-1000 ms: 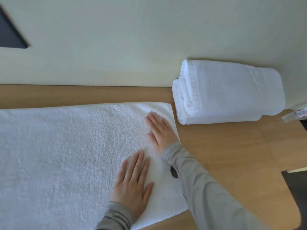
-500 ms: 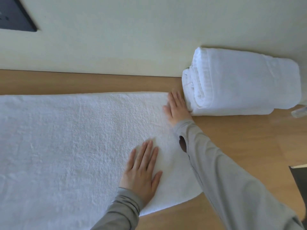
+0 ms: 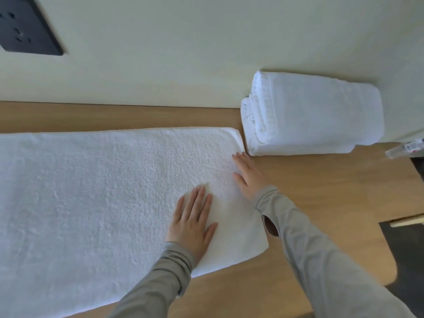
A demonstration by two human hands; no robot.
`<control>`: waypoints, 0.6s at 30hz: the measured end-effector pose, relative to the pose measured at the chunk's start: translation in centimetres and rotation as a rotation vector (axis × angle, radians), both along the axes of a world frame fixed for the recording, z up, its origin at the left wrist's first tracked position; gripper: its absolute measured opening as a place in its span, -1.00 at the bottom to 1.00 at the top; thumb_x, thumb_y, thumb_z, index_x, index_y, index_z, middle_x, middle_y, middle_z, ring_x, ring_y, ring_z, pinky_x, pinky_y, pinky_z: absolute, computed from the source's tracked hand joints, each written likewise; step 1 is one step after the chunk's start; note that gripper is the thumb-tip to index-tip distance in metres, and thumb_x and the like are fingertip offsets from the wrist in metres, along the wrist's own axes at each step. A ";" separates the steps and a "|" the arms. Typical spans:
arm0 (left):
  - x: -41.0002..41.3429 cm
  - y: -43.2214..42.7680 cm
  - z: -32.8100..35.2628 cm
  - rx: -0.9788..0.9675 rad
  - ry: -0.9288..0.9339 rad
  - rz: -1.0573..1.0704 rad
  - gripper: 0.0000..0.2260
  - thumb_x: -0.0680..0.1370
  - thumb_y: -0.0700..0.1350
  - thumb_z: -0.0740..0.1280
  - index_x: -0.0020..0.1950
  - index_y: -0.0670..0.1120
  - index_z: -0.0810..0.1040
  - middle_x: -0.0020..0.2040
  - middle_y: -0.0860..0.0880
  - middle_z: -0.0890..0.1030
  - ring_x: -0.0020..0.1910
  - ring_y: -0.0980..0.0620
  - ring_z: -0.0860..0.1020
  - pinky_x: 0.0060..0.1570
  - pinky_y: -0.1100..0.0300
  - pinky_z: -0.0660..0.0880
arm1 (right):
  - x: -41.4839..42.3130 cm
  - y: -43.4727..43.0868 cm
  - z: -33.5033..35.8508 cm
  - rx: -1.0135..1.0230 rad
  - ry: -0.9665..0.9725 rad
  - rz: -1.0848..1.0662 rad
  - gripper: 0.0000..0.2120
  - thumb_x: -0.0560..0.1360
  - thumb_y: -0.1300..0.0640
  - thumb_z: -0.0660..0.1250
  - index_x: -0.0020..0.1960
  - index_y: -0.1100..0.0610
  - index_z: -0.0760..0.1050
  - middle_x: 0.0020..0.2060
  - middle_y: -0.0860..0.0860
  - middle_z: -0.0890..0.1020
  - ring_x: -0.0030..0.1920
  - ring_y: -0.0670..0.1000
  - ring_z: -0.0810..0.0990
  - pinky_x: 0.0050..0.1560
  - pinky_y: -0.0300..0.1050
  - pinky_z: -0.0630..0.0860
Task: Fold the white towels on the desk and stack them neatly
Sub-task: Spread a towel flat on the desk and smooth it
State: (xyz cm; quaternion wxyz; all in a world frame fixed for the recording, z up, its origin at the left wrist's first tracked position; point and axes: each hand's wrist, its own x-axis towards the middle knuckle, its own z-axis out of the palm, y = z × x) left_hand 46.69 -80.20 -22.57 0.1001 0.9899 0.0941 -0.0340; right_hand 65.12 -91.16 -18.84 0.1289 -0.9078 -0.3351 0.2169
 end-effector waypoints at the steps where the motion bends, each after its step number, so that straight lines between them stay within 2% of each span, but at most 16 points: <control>1: 0.0 -0.1 0.1 -0.006 0.001 0.015 -0.44 0.54 0.14 -0.01 0.44 -0.12 0.32 0.47 -0.11 0.26 0.44 -0.11 0.24 0.35 -0.06 0.12 | 0.6 0.2 0.1 -0.027 -0.014 0.021 -0.52 0.63 0.16 0.03 0.52 0.16 0.02 0.53 0.05 0.04 0.53 0.00 -0.09 0.51 -0.08 -0.09; 7: 0.5 -2.9 0.2 -0.033 -0.020 0.235 -0.46 0.53 0.13 0.01 0.40 -0.12 0.39 0.44 -0.10 0.32 0.42 -0.11 0.29 0.33 -0.08 0.12 | 5.4 4.0 0.1 -0.084 -0.106 0.234 -0.52 0.63 0.12 0.02 0.51 0.15 0.01 0.52 0.05 0.08 0.52 0.03 -0.01 0.49 -0.03 0.00; 10: 0.9 -5.8 0.7 -0.110 -0.032 0.459 -0.42 0.59 0.16 -0.11 0.39 -0.14 0.40 0.43 -0.13 0.34 0.41 -0.15 0.29 0.38 -0.02 0.02 | 7.2 6.5 0.1 -0.136 -0.139 0.349 -0.52 0.62 0.12 0.02 0.49 0.20 0.03 0.49 0.10 0.14 0.49 0.09 0.09 0.45 0.03 0.07; 12: 1.2 -8.5 1.0 -0.177 -0.091 0.659 -0.38 0.59 0.18 -0.19 0.40 -0.16 0.37 0.44 -0.14 0.32 0.43 -0.15 0.25 0.42 0.03 -0.03 | 7.8 7.8 0.3 -0.160 -0.149 0.372 -0.53 0.61 0.10 0.04 0.48 0.19 0.06 0.45 0.12 0.23 0.42 0.12 0.23 0.37 0.01 0.17; 14: 1.7 -11.8 1.4 -0.302 -0.209 0.969 -0.42 0.57 0.19 -0.06 0.44 -0.14 0.30 0.49 -0.14 0.22 0.47 -0.14 0.17 0.45 0.01 0.00 | 8.2 8.8 0.7 -0.187 -0.122 0.367 -0.55 0.60 0.08 0.05 0.45 0.18 0.11 0.36 0.14 0.33 0.28 0.14 0.38 0.24 -0.02 0.29; 16: 2.7 -15.1 2.5 -0.487 -0.312 1.355 -0.45 0.54 0.08 0.24 0.48 -0.08 0.22 0.53 -0.09 0.11 0.49 -0.14 0.13 0.43 -0.10 0.10 | 8.6 9.7 1.0 -0.247 -0.072 0.368 -0.59 0.59 0.07 0.05 0.40 0.18 0.16 0.27 0.16 0.40 0.13 0.11 0.44 0.13 -0.02 0.36; 18: 3.7 -17.2 3.9 -0.666 -0.365 1.697 -0.33 0.45 -0.04 0.41 0.49 -0.05 0.18 0.52 -0.06 0.13 0.45 -0.15 0.17 0.37 -0.15 0.17 | 9.0 10.5 1.3 -0.308 -0.068 0.397 -0.60 0.58 0.06 0.06 0.37 0.20 0.19 0.25 0.16 0.41 0.15 0.14 0.45 0.10 -0.01 0.40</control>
